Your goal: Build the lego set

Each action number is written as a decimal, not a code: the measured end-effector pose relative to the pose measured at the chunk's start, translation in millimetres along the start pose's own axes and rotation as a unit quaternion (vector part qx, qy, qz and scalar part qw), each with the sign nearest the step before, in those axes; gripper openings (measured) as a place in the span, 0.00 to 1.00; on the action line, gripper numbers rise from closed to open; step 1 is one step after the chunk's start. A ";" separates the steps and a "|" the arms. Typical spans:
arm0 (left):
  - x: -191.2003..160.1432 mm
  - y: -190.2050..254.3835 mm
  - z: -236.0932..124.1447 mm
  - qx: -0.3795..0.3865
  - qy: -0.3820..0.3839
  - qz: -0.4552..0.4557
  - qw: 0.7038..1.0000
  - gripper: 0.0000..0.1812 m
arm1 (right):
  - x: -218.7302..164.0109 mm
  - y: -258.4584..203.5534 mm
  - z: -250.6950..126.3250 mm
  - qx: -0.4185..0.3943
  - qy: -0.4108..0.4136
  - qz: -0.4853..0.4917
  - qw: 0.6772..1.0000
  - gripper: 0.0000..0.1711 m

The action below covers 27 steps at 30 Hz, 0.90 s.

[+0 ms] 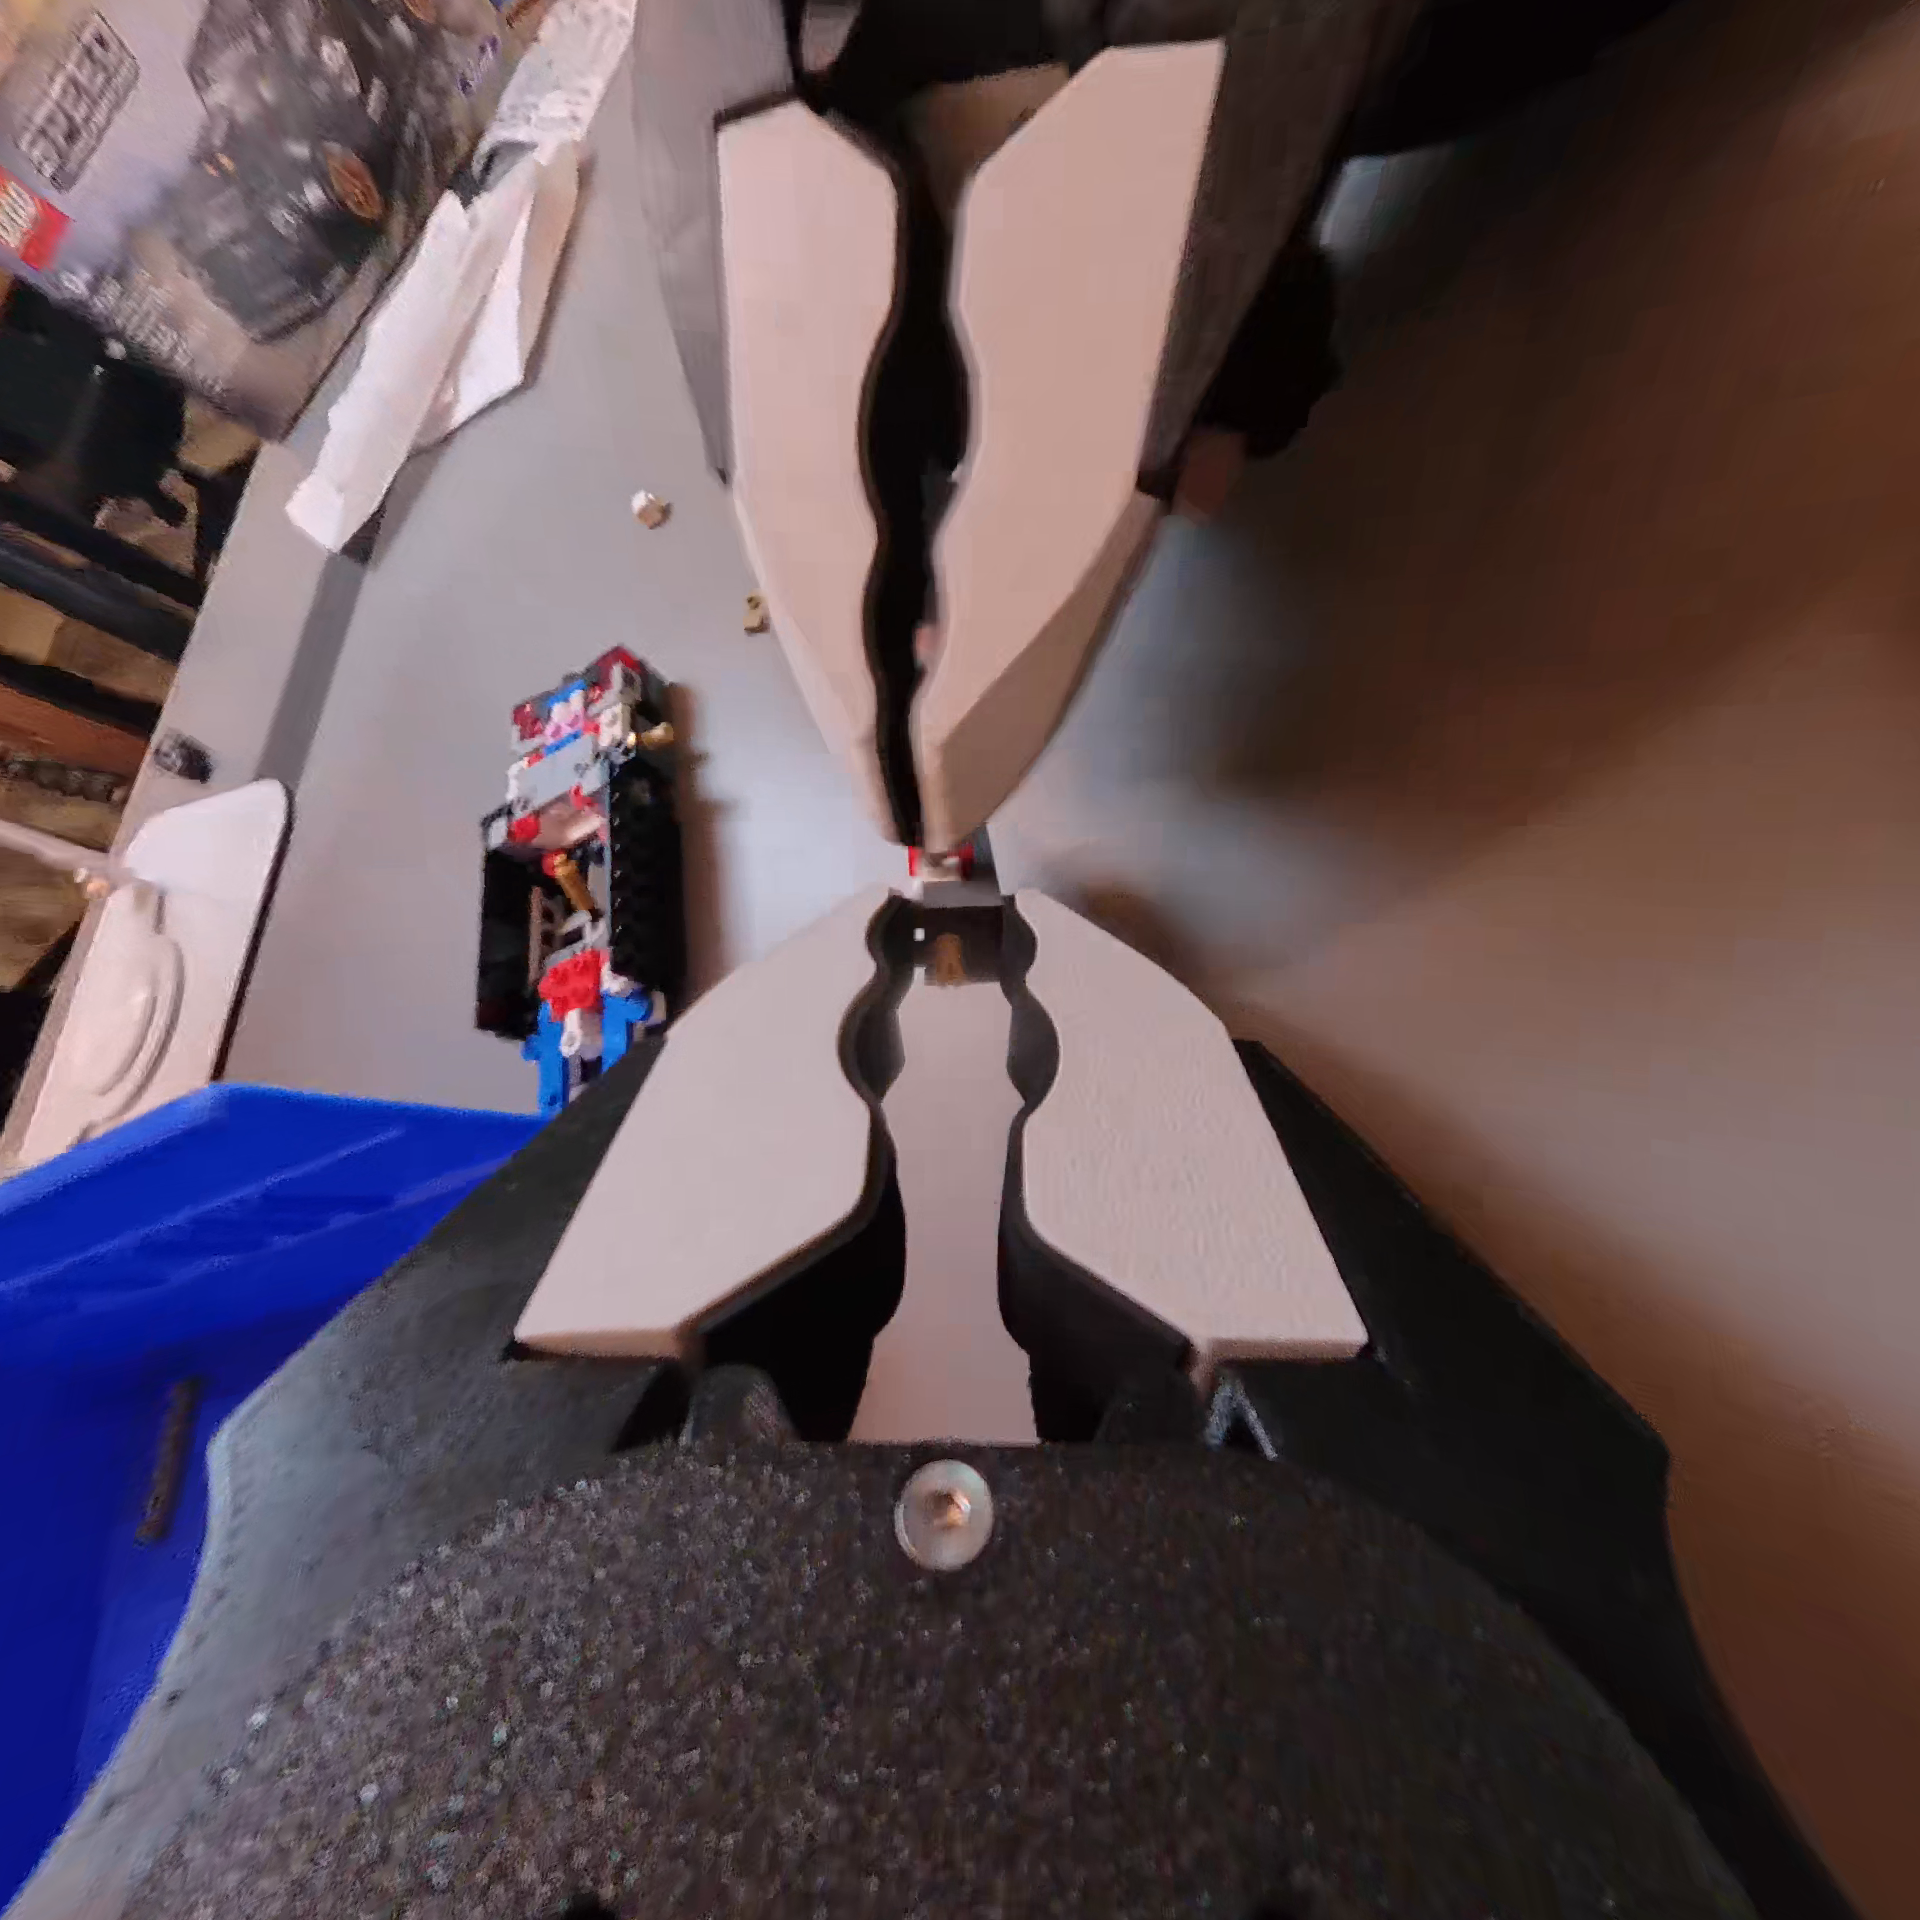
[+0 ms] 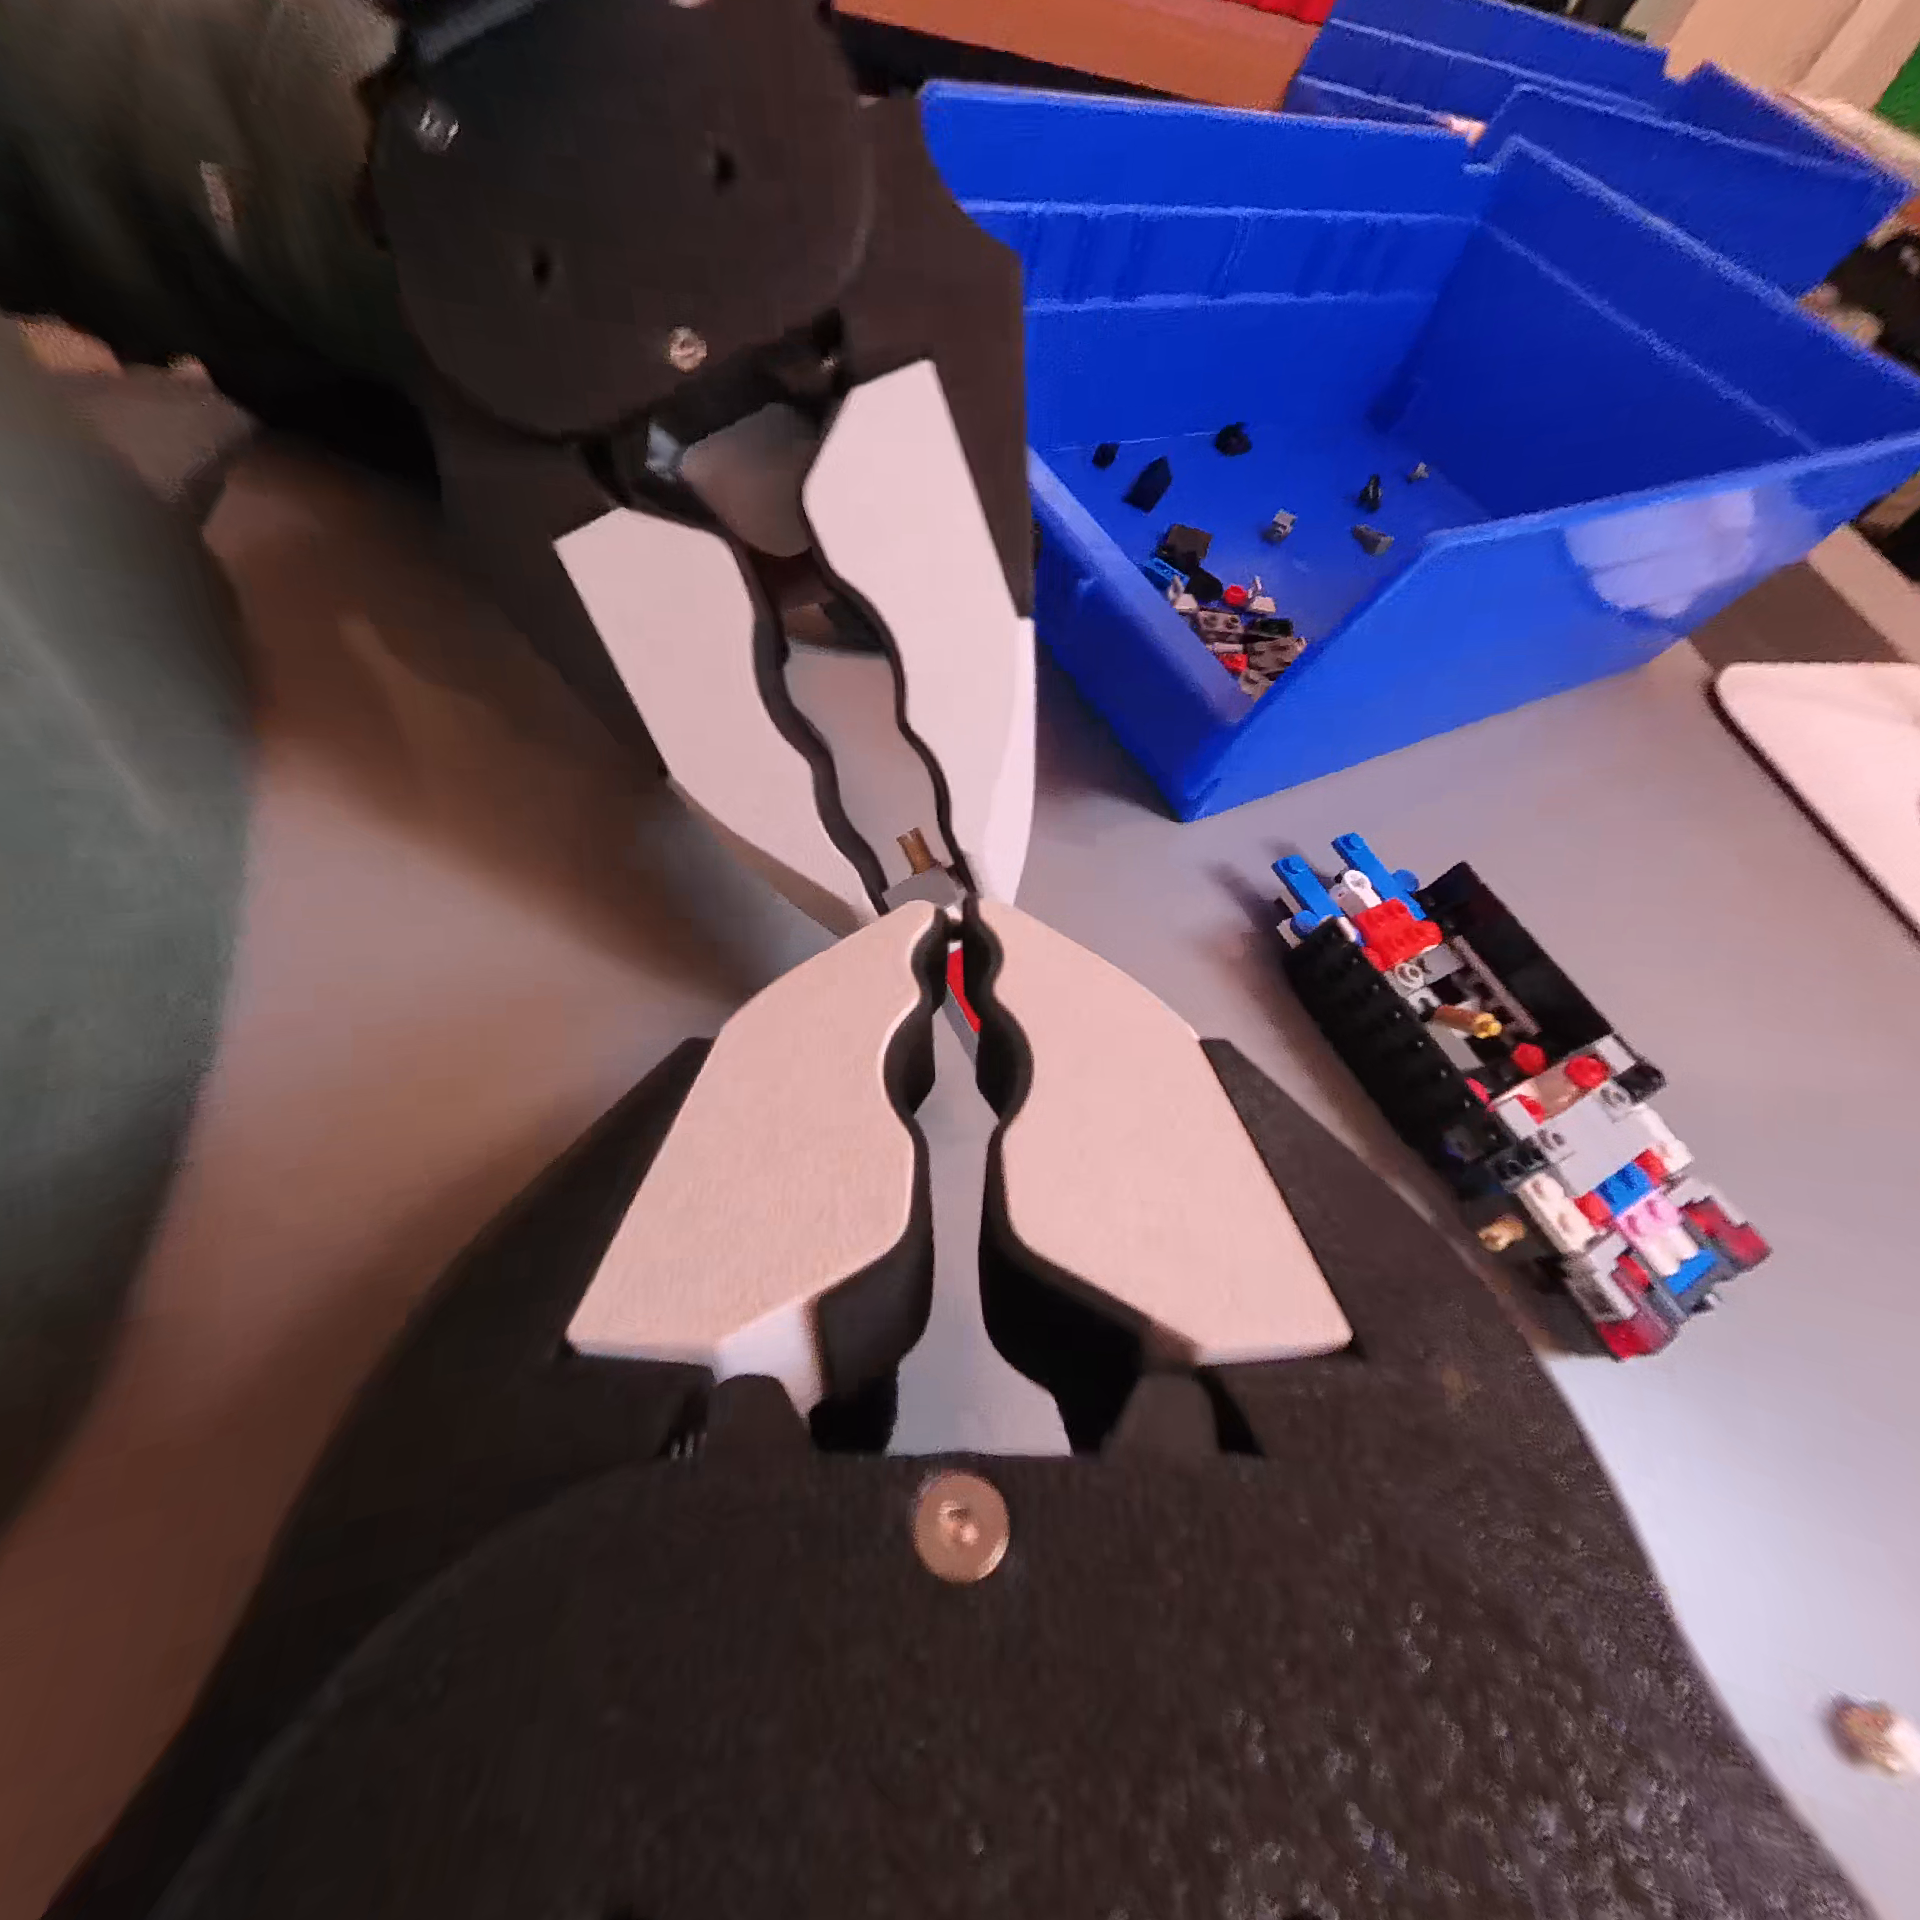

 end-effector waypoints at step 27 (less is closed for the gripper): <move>31.4 -10.1 -20.2 -0.032 0.186 -0.097 0.977 0.05 | 22.1 9.8 -17.8 0.099 0.096 0.173 0.975 0.01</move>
Point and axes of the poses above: each gripper's, where its closed fingertips meet, z out along the fingers, x out of its top, y = z × x across the jaws, the point moved 3 cm from there along -z, back along the fingers, and after that the axes turned 10 degrees about -x, right-handed, at the moved point
